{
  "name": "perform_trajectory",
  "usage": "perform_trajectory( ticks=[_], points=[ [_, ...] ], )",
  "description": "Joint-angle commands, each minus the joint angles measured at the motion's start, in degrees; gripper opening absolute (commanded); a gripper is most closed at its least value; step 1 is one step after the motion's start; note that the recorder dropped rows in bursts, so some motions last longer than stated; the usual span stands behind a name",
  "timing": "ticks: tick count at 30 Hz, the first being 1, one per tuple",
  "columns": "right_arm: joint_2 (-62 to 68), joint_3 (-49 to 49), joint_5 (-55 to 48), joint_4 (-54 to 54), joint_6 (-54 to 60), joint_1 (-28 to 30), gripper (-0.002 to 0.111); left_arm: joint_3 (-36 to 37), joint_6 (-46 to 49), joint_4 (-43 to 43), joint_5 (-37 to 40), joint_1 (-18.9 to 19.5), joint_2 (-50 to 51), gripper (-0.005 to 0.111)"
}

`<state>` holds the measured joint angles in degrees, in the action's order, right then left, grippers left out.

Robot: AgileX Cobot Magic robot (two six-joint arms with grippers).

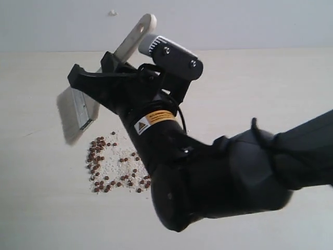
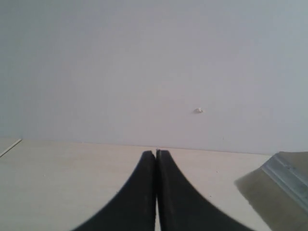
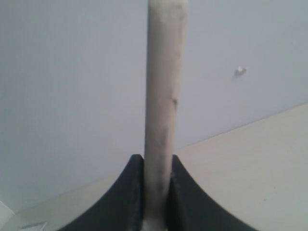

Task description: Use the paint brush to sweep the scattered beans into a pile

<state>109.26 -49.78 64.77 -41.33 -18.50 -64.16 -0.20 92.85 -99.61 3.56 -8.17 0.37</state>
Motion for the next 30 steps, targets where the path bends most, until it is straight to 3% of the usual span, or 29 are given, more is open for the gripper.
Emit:
perform_trajectory(
  ticks=[1, 16, 22, 30],
  points=[
    [6.1, -5.4, 3.5, -0.4, -3.7, -1.1, 0.000, 0.2, -0.1, -0.3, -0.3, 0.1, -0.4, 0.000],
    [18.7, -22.1, -2.1, -14.7, 11.3, -1.1, 0.000, 0.2, 0.1, -0.3, -0.3, 0.1, -0.4, 0.000],
    [21.5, -25.4, -2.9, -20.5, 11.3, -1.1, 0.000, 0.2, 0.1, -0.3, -0.3, 0.1, -0.4, 0.000],
    [21.6, -25.4, -14.2, -23.2, 11.9, 1.0, 0.000, 0.2, 0.1, -0.3, -0.3, 0.1, -0.4, 0.000]
  ],
)
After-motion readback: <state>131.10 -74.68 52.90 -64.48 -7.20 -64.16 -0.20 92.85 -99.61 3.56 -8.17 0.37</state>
